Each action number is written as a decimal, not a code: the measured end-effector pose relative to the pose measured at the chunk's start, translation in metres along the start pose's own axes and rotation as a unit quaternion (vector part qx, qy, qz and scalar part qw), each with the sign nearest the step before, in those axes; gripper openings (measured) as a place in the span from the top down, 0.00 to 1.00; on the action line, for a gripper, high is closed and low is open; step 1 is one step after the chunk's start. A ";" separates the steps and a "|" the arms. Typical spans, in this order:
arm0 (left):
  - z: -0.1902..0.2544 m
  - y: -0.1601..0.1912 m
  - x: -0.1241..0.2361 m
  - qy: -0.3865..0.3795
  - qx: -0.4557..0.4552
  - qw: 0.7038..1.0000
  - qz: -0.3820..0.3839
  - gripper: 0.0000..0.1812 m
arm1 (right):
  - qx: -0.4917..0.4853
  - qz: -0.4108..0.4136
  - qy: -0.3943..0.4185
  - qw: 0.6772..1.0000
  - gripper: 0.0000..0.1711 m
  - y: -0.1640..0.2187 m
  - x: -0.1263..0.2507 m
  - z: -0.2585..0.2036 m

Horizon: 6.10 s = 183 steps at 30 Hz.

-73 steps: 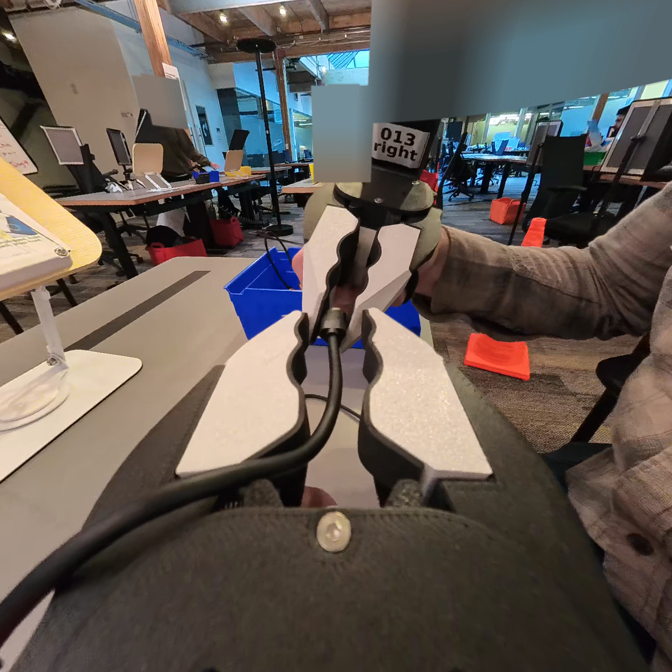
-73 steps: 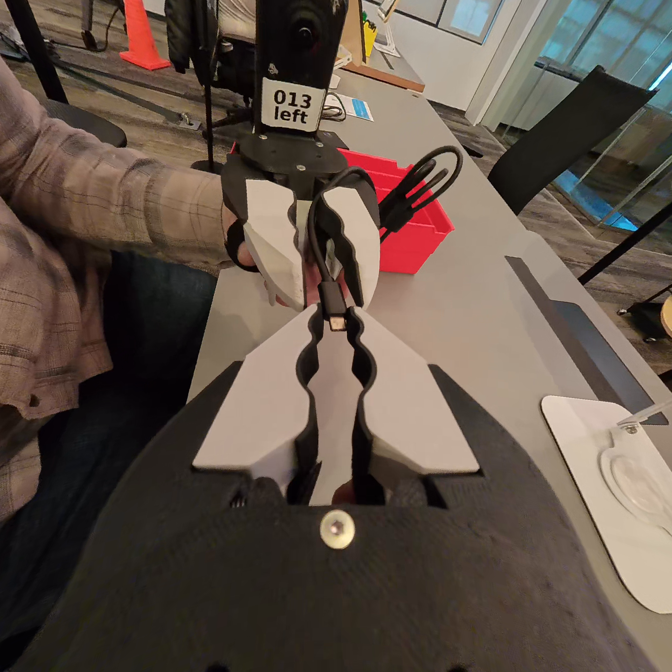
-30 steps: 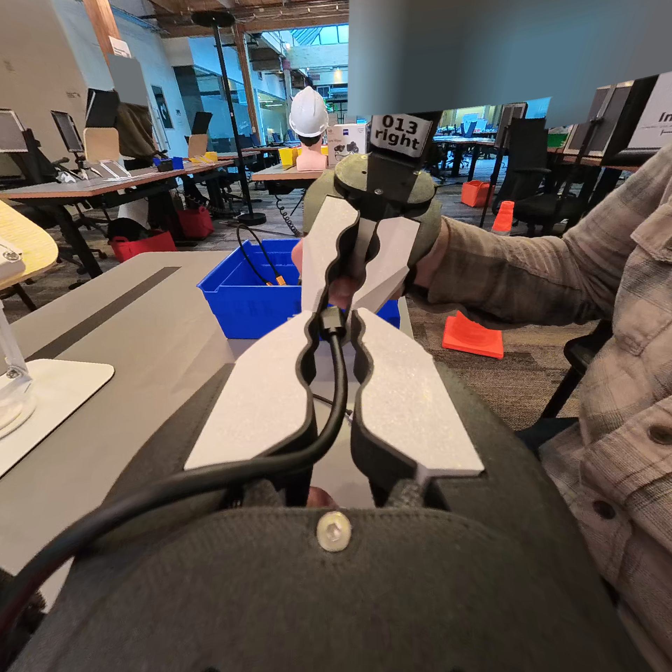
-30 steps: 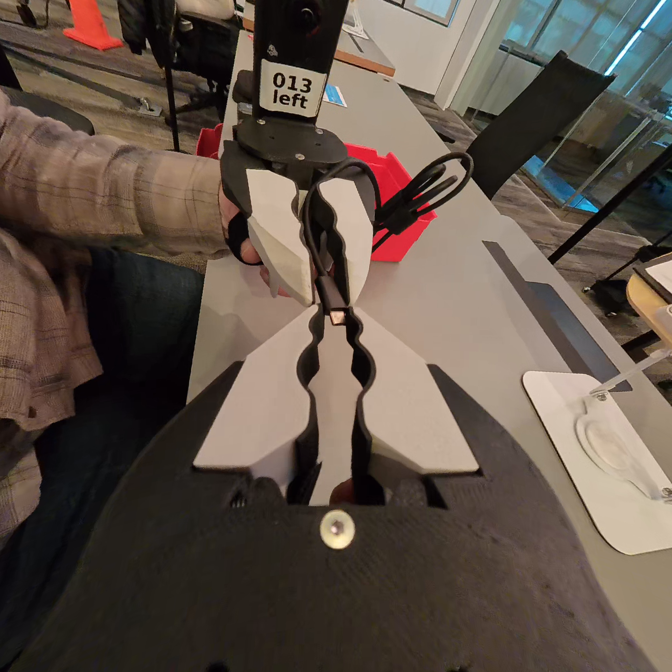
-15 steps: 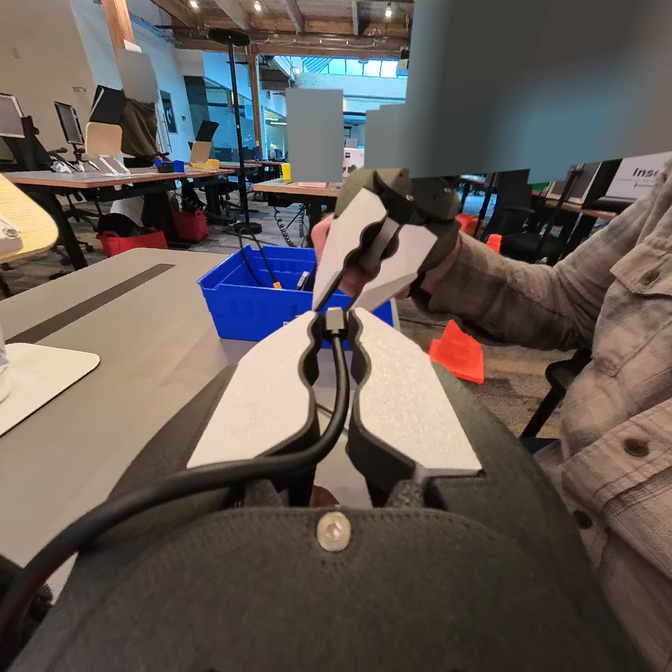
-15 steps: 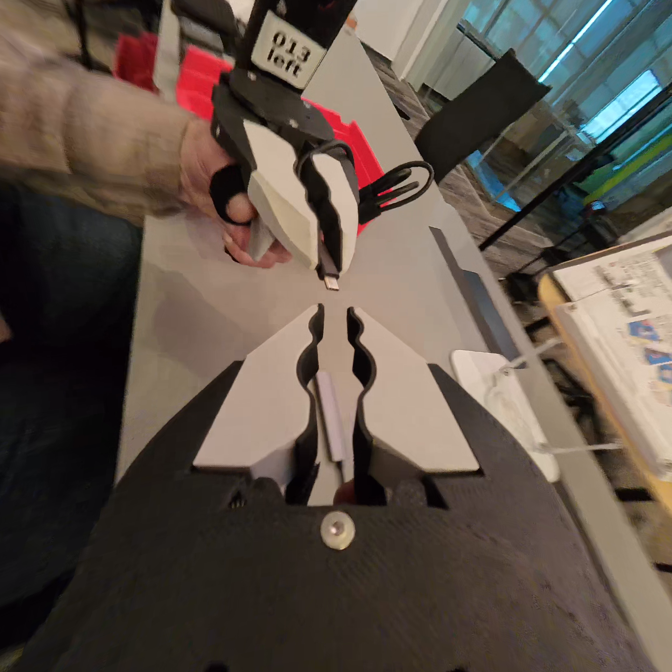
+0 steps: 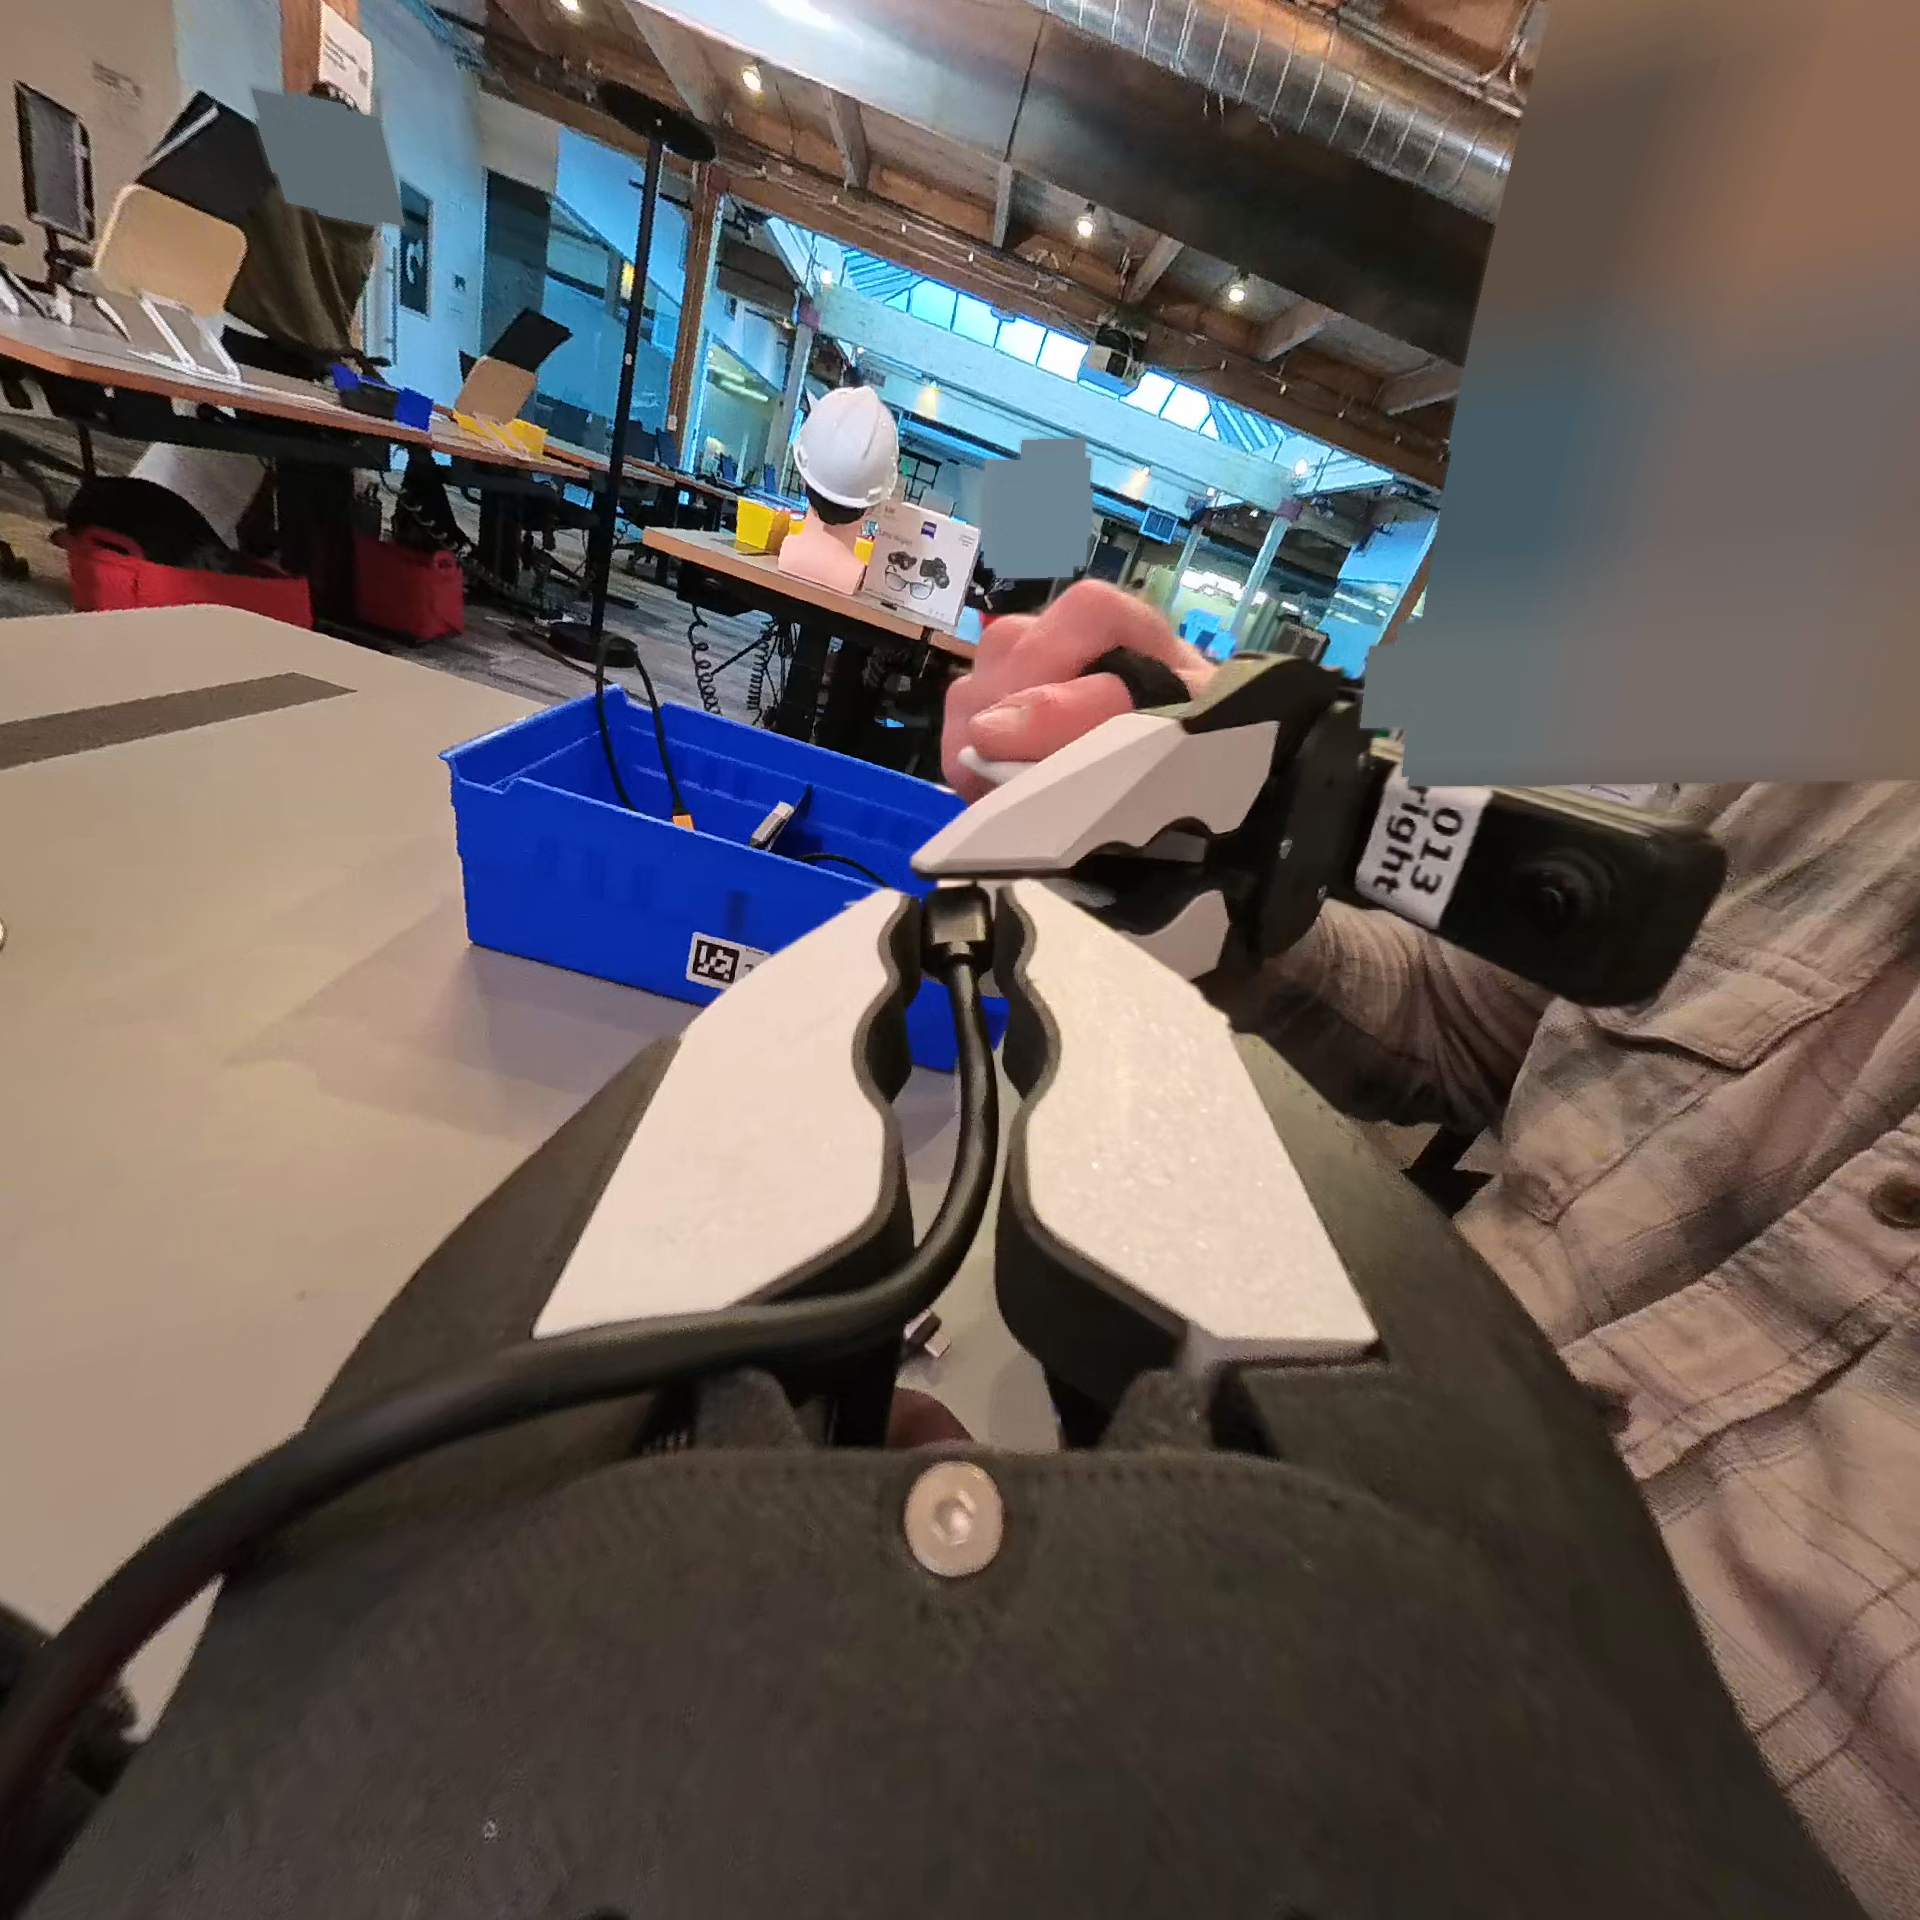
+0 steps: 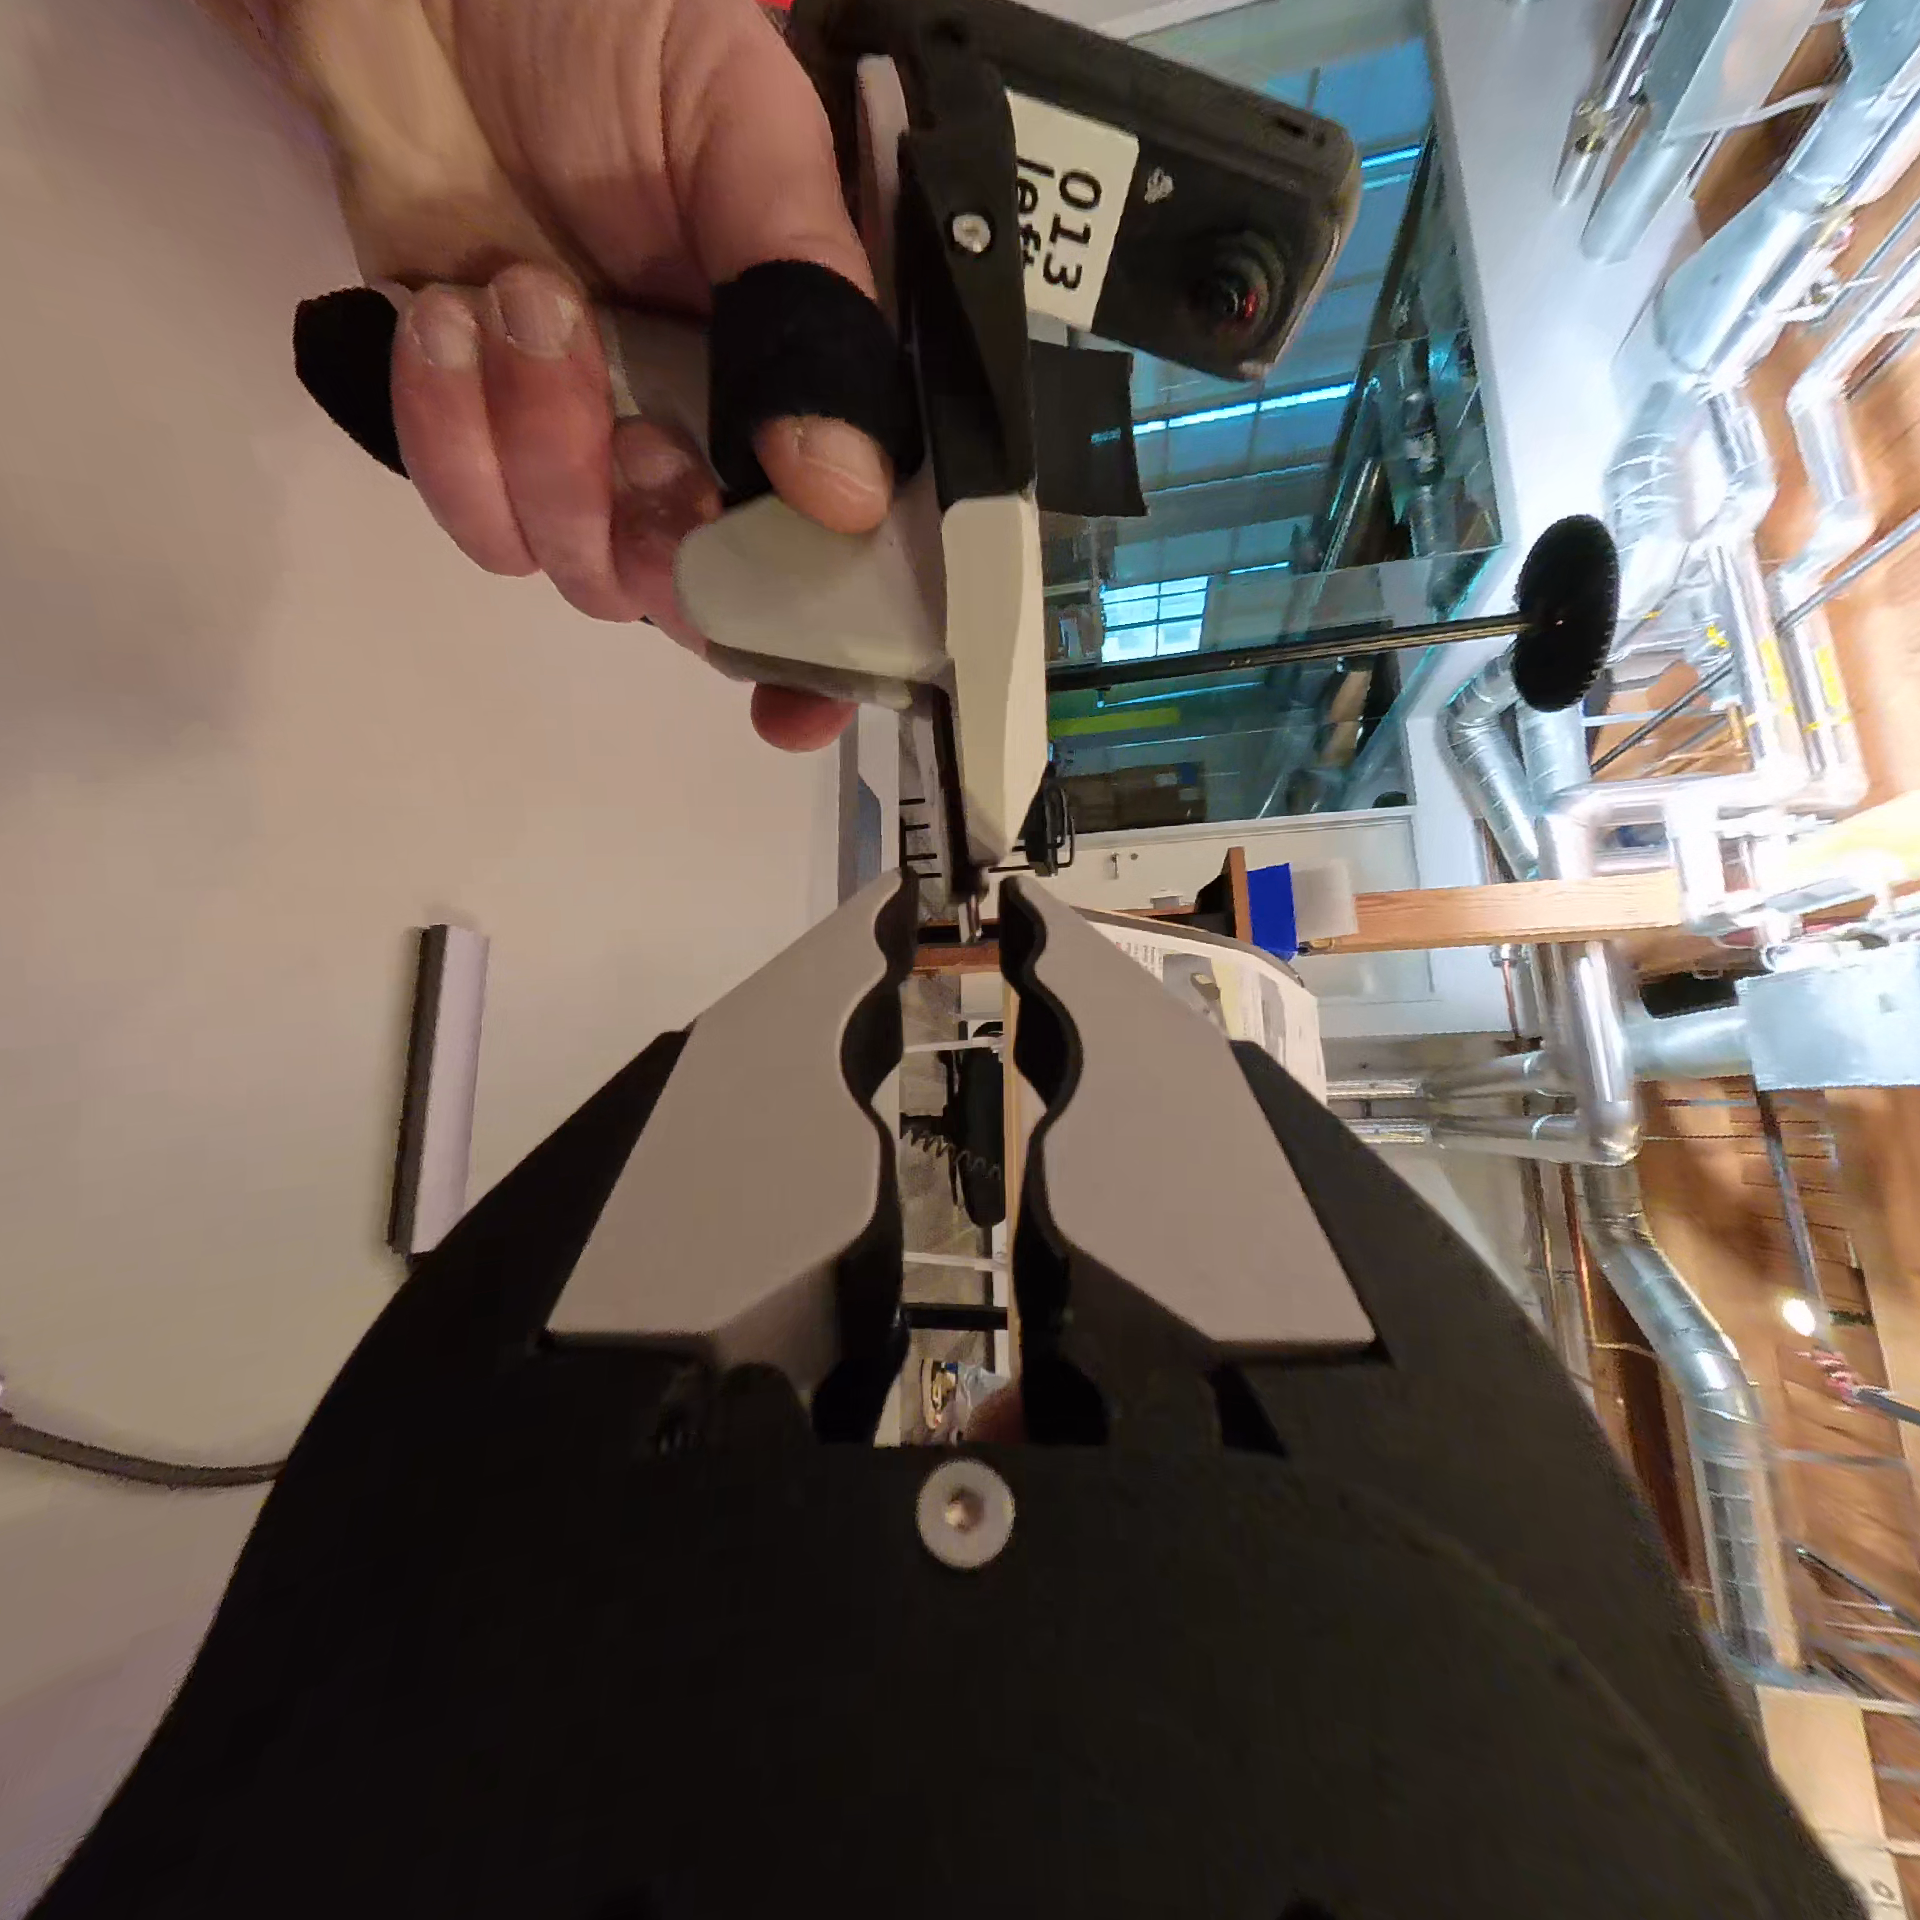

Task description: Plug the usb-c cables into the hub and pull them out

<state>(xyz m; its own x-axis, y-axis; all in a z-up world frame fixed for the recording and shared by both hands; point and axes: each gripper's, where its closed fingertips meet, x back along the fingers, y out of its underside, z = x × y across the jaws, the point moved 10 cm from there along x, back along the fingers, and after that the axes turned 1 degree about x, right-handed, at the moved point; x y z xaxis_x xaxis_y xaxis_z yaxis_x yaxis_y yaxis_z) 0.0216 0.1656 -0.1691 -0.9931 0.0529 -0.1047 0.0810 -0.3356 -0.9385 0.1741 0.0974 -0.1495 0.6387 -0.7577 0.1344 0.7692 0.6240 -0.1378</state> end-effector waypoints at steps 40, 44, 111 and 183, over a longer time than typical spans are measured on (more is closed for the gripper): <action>0.010 -0.008 -0.018 -0.055 -0.017 0.997 0.042 0.94 | -0.112 -0.065 0.093 0.987 0.98 0.000 0.002 0.006; 0.010 -0.009 -0.018 -0.061 -0.022 0.997 0.041 0.94 | -0.113 -0.067 0.090 0.987 0.98 -0.001 0.001 0.006; -0.019 0.052 0.068 -0.227 -0.171 0.959 -0.028 0.93 | -0.315 -0.133 -0.561 0.754 0.89 0.089 -0.146 -0.083; -0.006 0.045 0.023 -0.212 -0.187 0.954 -0.099 0.93 | -0.295 0.005 -0.512 0.807 0.89 0.052 -0.083 0.005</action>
<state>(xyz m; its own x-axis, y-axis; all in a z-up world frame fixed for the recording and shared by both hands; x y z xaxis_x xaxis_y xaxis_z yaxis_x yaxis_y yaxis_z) 0.0025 0.1571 -0.2153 -0.9308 -0.3312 0.1546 -0.1655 0.0048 -0.9862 0.1611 0.1939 -0.1634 0.5598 -0.0090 0.8286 0.8129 0.1999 -0.5471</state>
